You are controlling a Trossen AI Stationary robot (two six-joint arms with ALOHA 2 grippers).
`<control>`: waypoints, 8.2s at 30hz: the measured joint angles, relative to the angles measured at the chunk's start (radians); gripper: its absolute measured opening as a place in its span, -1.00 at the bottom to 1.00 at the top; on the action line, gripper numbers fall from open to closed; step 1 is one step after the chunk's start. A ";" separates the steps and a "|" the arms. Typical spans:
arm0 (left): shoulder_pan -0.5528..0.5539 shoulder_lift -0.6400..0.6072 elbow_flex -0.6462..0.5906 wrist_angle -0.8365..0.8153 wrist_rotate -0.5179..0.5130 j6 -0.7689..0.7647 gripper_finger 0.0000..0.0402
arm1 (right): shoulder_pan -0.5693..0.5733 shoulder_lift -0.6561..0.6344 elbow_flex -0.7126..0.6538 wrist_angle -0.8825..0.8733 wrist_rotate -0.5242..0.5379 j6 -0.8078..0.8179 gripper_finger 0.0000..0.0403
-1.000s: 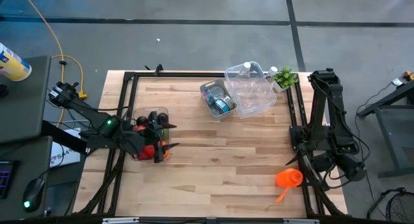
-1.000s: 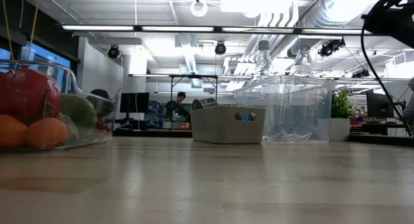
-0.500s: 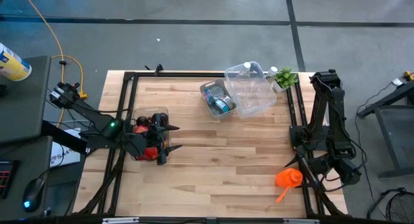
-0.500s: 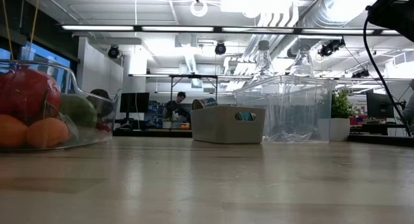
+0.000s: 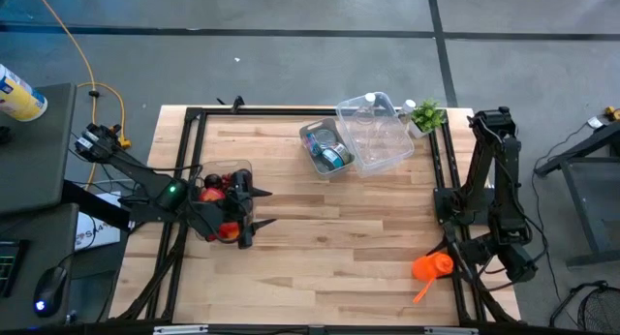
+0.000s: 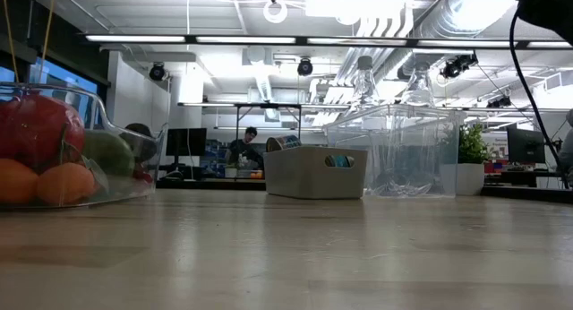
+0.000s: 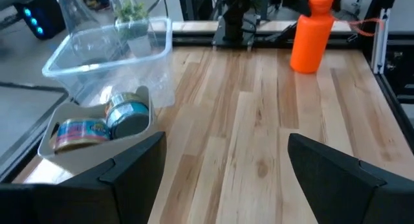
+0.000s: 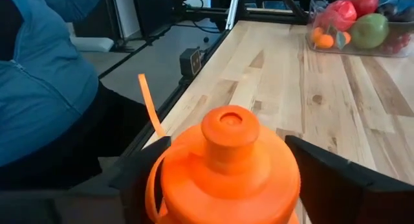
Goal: Pick & Place Food Item
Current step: Put the orange tumbler into the right transparent bin, then return to Home Position
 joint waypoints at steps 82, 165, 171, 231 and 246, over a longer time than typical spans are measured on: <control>-0.065 -0.269 0.003 -0.074 0.107 0.190 0.44 | -1.644 -0.304 0.256 0.367 -0.877 -1.218 0.02; 0.257 -1.086 -0.969 0.389 0.602 0.352 -0.98 | -1.633 -0.722 -0.420 0.534 -1.023 -0.799 -0.99; 0.257 -1.083 -0.970 0.389 0.601 0.453 -0.98 | -1.632 -0.722 -0.420 0.532 -1.013 -0.799 -0.99; 0.257 -1.083 -0.972 0.393 0.602 0.491 -0.98 | -1.632 -0.722 -0.422 0.527 -1.014 -0.666 -0.99; 0.257 -1.083 -0.972 0.393 0.602 0.491 -0.98 | -1.632 -0.722 -0.422 0.527 -1.014 -0.666 -0.99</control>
